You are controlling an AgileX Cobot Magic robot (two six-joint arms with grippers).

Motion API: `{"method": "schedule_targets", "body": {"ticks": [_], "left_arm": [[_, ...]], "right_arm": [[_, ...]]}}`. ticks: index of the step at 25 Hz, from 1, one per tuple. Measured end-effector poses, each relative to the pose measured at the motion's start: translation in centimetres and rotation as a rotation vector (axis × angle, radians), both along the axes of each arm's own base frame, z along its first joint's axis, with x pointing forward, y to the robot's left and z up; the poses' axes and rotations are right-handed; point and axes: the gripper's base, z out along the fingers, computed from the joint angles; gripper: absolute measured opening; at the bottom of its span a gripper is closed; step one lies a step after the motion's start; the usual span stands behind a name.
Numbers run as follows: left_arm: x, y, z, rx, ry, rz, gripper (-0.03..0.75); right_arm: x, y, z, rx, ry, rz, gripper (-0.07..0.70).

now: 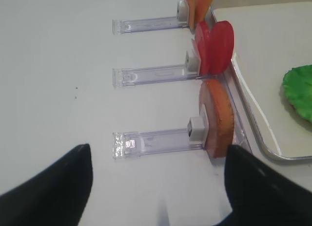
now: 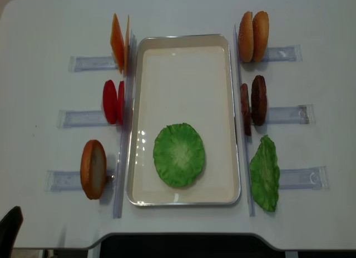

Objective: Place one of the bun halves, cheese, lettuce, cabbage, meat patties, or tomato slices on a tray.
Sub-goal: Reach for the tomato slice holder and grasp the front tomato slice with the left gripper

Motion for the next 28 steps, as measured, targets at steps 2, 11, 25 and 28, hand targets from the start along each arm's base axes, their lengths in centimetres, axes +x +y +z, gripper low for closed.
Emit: {"method": "schedule_targets", "body": {"ticks": [2,11,25,28], "left_arm": [[0.00,0.00,0.00,0.000,0.000,0.000,0.642],[0.00,0.00,0.00,0.000,0.000,0.000,0.580],[-0.11,-0.04,0.19,-0.017,0.008,0.004,0.481],[0.15,-0.07,0.76,-0.024,0.043,0.009,0.480]], "right_arm": [[0.00,0.00,0.00,0.000,0.000,0.000,0.400],[0.00,0.00,0.00,0.000,0.000,0.000,0.400],[0.00,0.00,0.00,0.000,0.000,0.000,0.400],[0.00,0.00,0.00,0.000,0.000,0.000,0.400]]}}
